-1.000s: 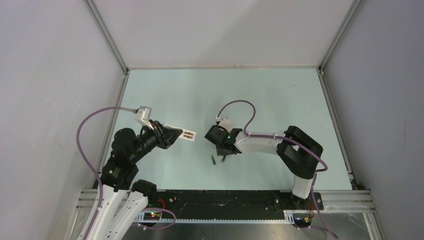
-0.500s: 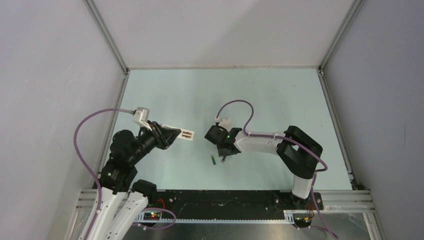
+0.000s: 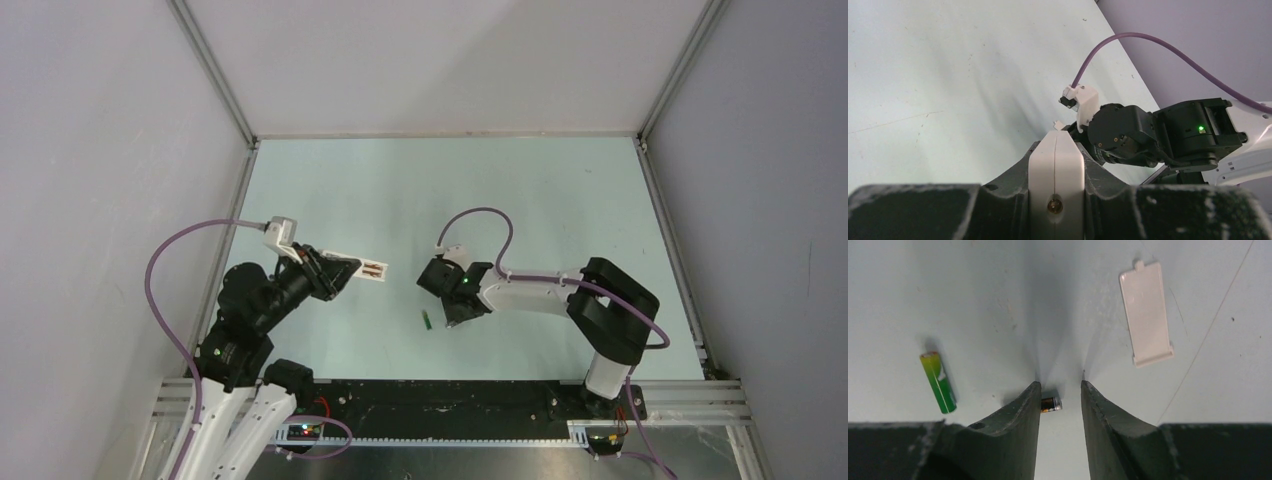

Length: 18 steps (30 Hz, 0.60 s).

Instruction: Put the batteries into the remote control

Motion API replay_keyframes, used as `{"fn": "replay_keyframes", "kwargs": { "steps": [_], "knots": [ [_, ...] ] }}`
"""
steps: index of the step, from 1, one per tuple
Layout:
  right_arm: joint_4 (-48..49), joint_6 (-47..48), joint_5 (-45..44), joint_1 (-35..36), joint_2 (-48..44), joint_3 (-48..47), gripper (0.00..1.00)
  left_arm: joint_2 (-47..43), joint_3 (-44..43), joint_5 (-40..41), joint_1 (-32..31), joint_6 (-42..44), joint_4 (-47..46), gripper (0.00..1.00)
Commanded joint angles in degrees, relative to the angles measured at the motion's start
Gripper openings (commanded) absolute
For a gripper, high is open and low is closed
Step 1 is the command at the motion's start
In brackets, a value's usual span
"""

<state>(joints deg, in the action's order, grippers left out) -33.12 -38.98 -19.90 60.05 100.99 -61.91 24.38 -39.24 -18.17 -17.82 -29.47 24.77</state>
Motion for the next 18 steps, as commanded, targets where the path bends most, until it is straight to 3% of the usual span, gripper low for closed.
{"fn": "replay_keyframes", "kwargs": {
  "steps": [1, 12, 18],
  "knots": [
    [-3.38, -1.36, 1.17, 0.84, -3.06, 3.24, 0.39, -0.73, -1.79, 0.60, 0.36, 0.86, -1.12, 0.00],
    [-2.84, -1.28, 1.60, 1.93, -6.99, 3.99, 0.39, -0.40, -1.84, 0.42, 0.42, 0.40, -1.05, 0.00],
    [-0.07, 8.00, 2.17, 2.97, -10.98, 4.09, 0.45, -0.74, -2.13, 0.85, 0.42, 0.72, -0.69, 0.00]
  ]
}}
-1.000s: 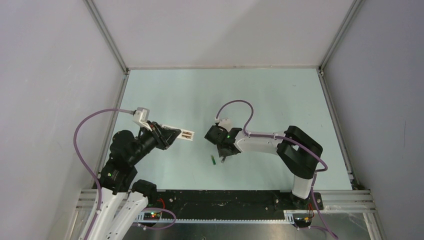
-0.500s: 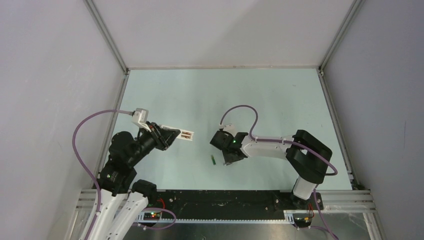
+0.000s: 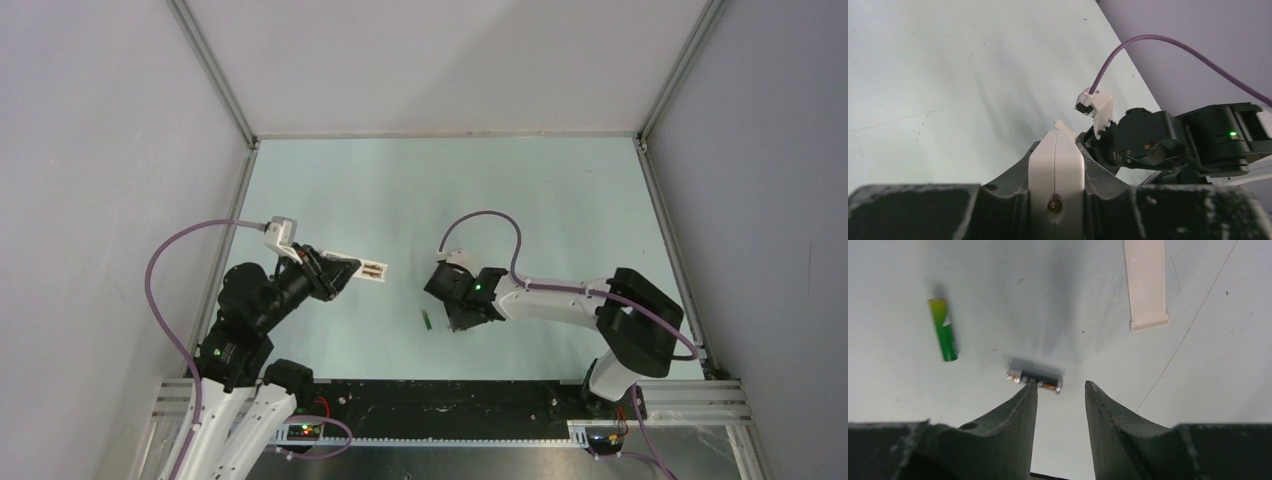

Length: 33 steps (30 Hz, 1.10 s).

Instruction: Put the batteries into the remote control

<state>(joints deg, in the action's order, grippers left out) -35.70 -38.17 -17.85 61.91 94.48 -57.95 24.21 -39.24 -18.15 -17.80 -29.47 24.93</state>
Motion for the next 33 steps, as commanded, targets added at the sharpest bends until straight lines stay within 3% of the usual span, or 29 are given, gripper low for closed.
{"fn": "replay_keyframes", "kwargs": {
  "steps": [1, 8, 16, 24, 33],
  "knots": [
    [2.93, 8.62, 0.54, 1.33, -4.85, 0.13, 0.45, -0.52, -2.18, 1.01, 0.40, 0.84, -0.80, 0.00],
    [8.79, 26.40, 12.21, 2.16, -4.65, 0.86, 0.45, 1.20, -5.32, -0.72, 0.40, 5.01, 1.56, 0.00],
    [8.73, 41.09, 16.81, 1.02, -1.55, 0.83, 0.49, 2.17, -12.02, 3.11, 0.47, 9.61, 8.46, 0.00],
    [7.48, 44.15, 15.58, 0.45, 2.53, -0.05, 0.48, 2.99, -13.62, 4.26, 0.46, 9.03, 9.85, 0.00],
    [8.13, 43.96, 15.76, -0.33, 4.49, -0.28, 0.35, 3.68, -13.09, 2.12, 0.45, 8.37, 9.83, 0.00]
  ]
}}
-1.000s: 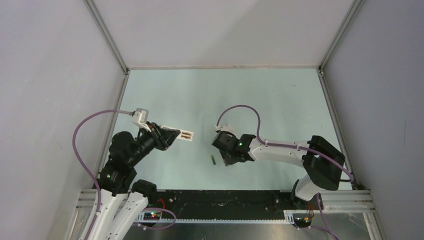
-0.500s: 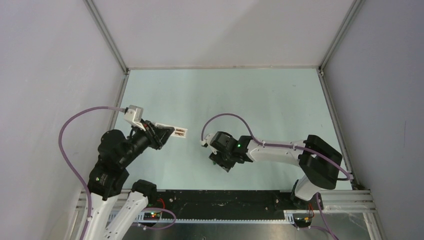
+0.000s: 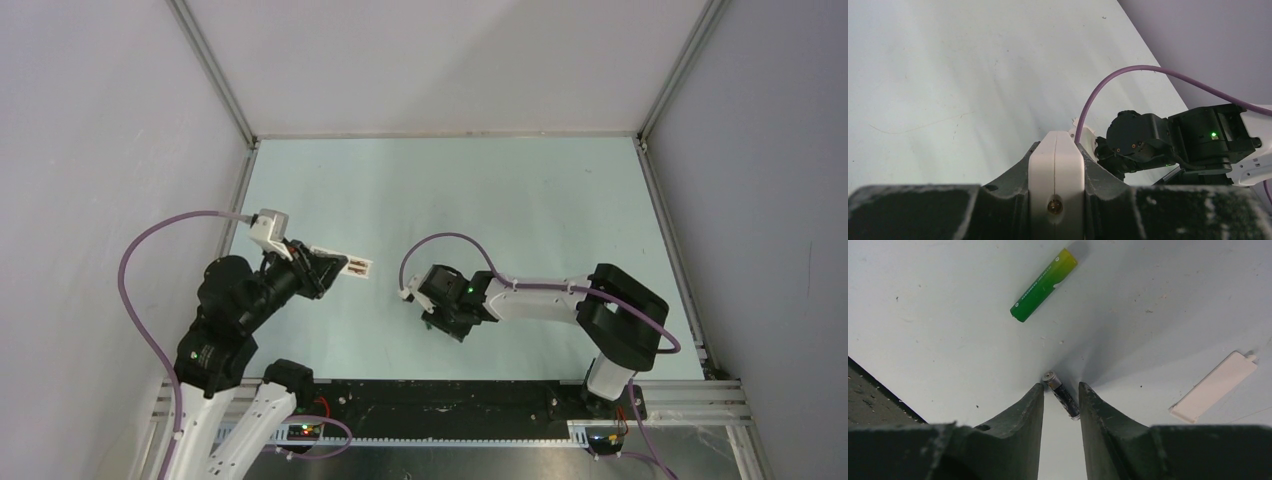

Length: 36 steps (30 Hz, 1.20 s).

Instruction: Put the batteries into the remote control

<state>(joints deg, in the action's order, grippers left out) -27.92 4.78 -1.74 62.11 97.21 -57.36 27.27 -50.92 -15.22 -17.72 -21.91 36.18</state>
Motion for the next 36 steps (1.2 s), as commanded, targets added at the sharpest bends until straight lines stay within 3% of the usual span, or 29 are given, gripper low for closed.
{"fn": "replay_keyframes", "kwargs": {
  "steps": [1, 7, 14, 19, 25, 28, 33, 36],
  "knots": [
    [0.34, 0.84, -0.54, -0.47, 1.85, -0.90, 0.32, 0.70, -1.21, -0.83, 0.34, 0.77, -1.40, 0.00],
    [0.24, -1.49, -2.12, -0.28, 0.46, -0.90, 0.16, 1.07, -0.65, -1.32, 0.39, 0.61, -1.40, 0.00],
    [3.77, -6.07, -0.25, -2.17, -6.27, 1.67, 0.13, 1.78, -0.25, -3.55, 0.44, 0.53, -1.51, 0.00],
    [7.68, -12.25, 5.16, -6.11, -17.81, 5.90, 0.15, 4.64, 0.10, -15.07, 0.35, 2.41, -1.49, 0.00],
    [8.54, -17.65, 4.81, -9.47, -35.16, 7.96, 0.15, 9.50, 0.43, -28.69, 0.31, 3.42, -2.13, 0.00],
    [12.55, -19.69, 5.03, -9.96, -45.42, 8.67, 0.15, 12.18, 2.35, -38.66, 0.18, 0.53, -8.06, 0.00],
    [19.33, -22.79, 6.20, -9.31, -54.48, 8.76, 0.15, 14.16, 5.07, -41.06, -1.01, -6.69, -20.64, 0.00],
    [23.31, -24.63, 6.39, -7.07, -56.15, 8.30, 0.16, 15.65, 7.41, -41.31, -1.81, -16.06, -32.59, 0.00]
  ]
}}
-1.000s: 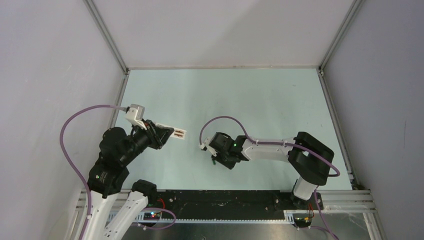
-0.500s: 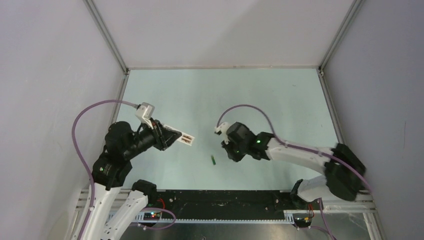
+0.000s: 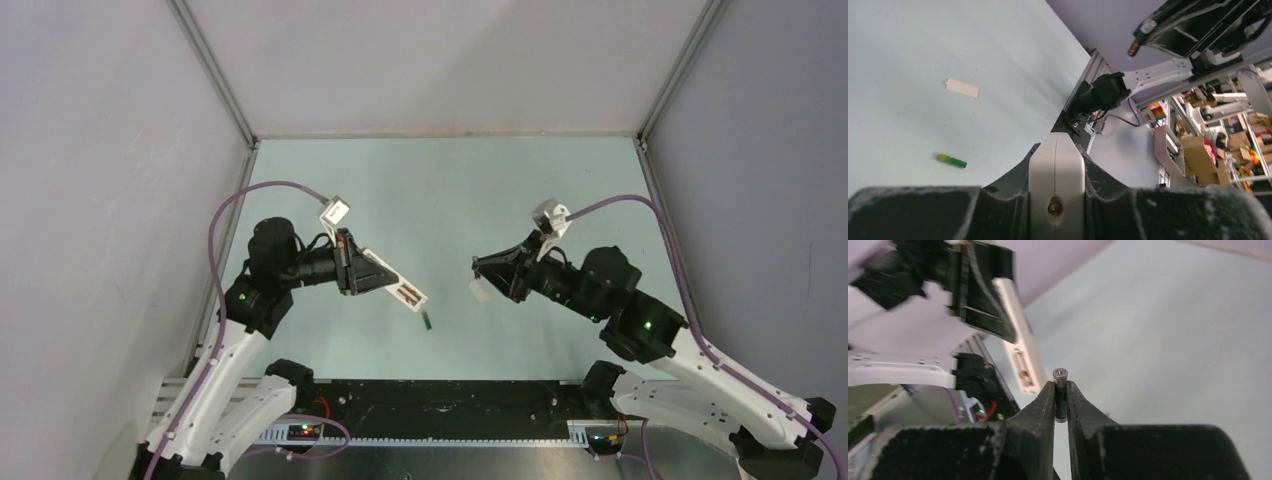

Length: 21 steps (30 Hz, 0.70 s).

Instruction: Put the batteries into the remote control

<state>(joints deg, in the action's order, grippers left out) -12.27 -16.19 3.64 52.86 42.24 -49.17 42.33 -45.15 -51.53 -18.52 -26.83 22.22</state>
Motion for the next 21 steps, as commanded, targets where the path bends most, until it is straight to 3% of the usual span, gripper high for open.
{"fn": "replay_keyframes", "kwargs": {
  "steps": [1, 2, 7, 21],
  "knots": [
    [8.34, -3.94, 0.93, 2.82, -0.93, -0.45, 0.16, 0.84, 2.65, -5.08, -1.13, -14.08, -26.70, 0.00],
    [9.49, -4.12, 0.54, 4.35, -0.66, -0.78, 0.16, 1.27, 4.31, -4.50, -1.64, -18.38, -29.47, 0.00],
    [10.70, -3.23, -2.01, 9.01, 4.32, -6.38, 0.17, 2.07, 6.68, -2.51, -3.38, -23.24, -35.33, 0.00],
    [2.36, 4.65, -6.77, 16.15, 15.91, -18.11, 0.18, 1.85, 6.92, -2.34, -3.59, -33.82, -36.60, 0.00]
  ]
}}
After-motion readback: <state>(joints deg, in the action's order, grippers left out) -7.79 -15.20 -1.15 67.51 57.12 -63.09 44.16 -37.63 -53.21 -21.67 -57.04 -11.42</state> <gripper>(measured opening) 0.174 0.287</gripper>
